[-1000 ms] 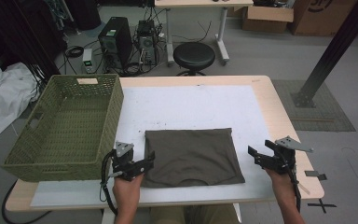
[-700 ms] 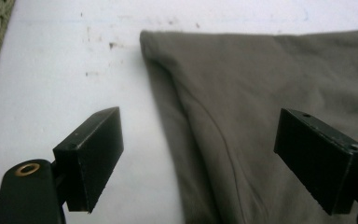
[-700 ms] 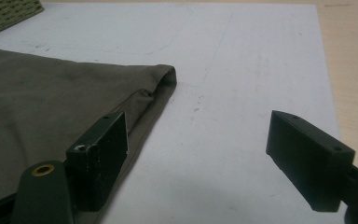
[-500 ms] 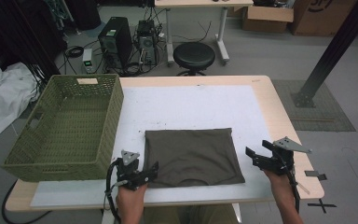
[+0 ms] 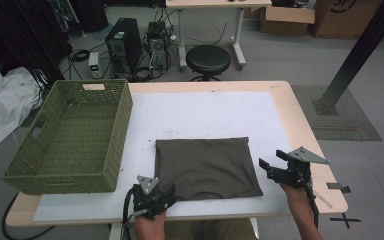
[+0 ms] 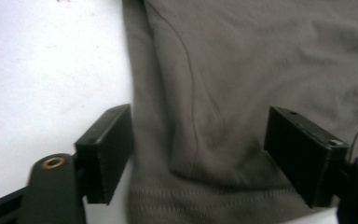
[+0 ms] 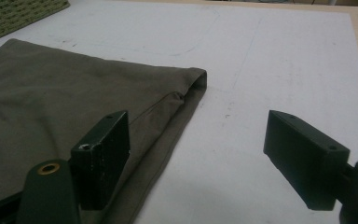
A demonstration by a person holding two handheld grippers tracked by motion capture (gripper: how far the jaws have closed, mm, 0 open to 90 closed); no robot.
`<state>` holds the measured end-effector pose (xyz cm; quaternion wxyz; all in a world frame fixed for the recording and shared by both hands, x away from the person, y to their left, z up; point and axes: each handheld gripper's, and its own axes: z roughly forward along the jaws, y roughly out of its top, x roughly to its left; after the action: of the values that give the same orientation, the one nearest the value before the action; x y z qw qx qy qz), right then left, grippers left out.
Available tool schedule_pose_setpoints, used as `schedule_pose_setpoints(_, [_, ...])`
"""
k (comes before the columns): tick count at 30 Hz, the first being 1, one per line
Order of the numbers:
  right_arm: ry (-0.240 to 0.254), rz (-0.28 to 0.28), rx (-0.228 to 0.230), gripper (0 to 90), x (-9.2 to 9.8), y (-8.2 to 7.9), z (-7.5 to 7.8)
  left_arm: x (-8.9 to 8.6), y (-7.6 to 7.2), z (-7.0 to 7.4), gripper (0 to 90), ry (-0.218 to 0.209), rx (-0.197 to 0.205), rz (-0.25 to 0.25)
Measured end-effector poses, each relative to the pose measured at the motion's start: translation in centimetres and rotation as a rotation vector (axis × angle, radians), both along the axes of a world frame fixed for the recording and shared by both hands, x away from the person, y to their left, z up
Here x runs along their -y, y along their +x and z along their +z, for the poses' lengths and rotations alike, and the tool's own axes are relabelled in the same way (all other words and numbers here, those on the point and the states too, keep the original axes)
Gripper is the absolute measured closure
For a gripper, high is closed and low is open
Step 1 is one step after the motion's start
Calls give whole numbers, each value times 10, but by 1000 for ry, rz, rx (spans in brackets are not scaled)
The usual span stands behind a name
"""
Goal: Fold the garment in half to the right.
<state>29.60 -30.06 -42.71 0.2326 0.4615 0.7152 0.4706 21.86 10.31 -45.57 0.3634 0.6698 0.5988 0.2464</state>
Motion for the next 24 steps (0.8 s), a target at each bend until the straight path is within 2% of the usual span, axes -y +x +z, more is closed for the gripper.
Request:
schedule_pose_setpoints(2, [-3, 4, -2, 229, -1, 1, 0, 1, -3, 0, 321, -1, 8, 13])
schedule_pose_setpoints(6, [-6, 15, -3, 229, -5, 3, 1, 0, -10, -4, 505, 19, 50, 42])
schedule_pose_setpoints(8, [-7, 22, -2, 229, -8, 4, 1, -4, -12, -5, 597, -3, 60, 45])
schedule_pose_setpoints(10, [-8, 31, 0, 229, -11, 6, 3, -7, -11, -5, 742, -45, 56, 24])
schedule_pose_setpoints(11, [-8, 35, -2, 229, -13, 6, 4, -7, -11, -6, 775, -51, 57, 19])
schedule_pose_setpoints(13, [-5, 47, -2, 228, -17, 9, 6, -7, -11, -5, 811, -52, 64, 14])
schedule_pose_setpoints(19, [-4, 97, -6, 226, -38, 21, 13, -16, -7, 2, 821, -106, 82, 16])
schedule_pose_setpoints(24, [28, 173, -30, 205, -69, 46, 18, -21, -3, 7, 821, -134, 81, 19])
